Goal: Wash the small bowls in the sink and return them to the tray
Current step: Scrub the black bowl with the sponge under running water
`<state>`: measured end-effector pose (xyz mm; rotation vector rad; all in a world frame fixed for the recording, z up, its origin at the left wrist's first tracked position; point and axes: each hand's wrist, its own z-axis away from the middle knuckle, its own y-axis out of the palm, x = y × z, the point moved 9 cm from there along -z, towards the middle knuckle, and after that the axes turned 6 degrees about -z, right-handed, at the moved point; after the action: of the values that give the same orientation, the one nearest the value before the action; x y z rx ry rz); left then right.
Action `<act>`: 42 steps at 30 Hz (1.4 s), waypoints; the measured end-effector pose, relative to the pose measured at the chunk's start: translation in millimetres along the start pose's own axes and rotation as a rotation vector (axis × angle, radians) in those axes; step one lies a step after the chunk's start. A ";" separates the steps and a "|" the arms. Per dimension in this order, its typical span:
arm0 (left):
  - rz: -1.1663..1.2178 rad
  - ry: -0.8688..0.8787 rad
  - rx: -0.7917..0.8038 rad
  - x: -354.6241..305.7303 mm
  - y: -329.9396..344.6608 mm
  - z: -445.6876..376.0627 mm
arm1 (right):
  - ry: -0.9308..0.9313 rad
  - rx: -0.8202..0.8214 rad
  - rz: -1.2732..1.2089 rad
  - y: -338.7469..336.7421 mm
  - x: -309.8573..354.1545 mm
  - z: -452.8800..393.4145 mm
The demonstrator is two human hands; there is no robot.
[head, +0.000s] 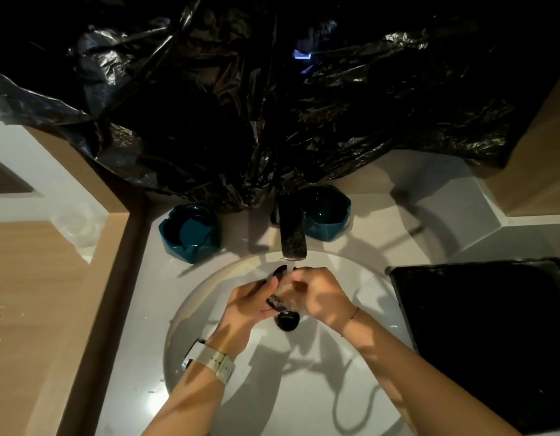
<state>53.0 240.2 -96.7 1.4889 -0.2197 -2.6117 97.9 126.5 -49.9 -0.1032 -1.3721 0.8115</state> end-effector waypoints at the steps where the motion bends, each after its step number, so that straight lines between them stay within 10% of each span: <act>1: -0.007 0.002 0.001 -0.2 0.4 0.2 | 0.008 0.065 0.031 2.4 -4.4 -0.2; 5: -0.050 -0.021 -0.045 7.0 4.9 -0.1 | 0.033 0.039 0.520 -8.5 -10.3 -4.3; 10: -0.047 -0.048 -0.036 11.6 9.7 1.5 | 0.085 -0.219 0.313 -14.1 -1.6 -6.6; 13: -0.025 -0.001 -0.036 11.0 4.0 5.5 | 0.106 -0.078 -0.085 3.8 -12.9 -5.2; 19: -0.042 0.036 -0.001 16.4 4.6 11.6 | 0.189 0.182 0.166 9.0 -36.9 0.4; 24: -0.169 0.077 0.006 11.4 -4.9 13.9 | 0.240 -0.145 -0.882 -19.1 -52.0 18.0; 29: -0.286 0.190 0.002 -1.5 0.9 18.0 | 0.195 -0.270 -1.032 -23.6 -35.8 16.3; 36: -0.447 0.132 0.029 -8.7 -3.8 9.5 | 0.152 0.071 -0.479 -2.9 -36.3 16.0; 42: -0.539 0.070 0.151 -19.3 4.3 -1.0 | -0.064 0.030 0.321 -27.6 -19.3 1.4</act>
<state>63.8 239.4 -80.1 1.9124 -0.0036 -2.9910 109.6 94.9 -51.3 -0.2815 -1.4231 1.1105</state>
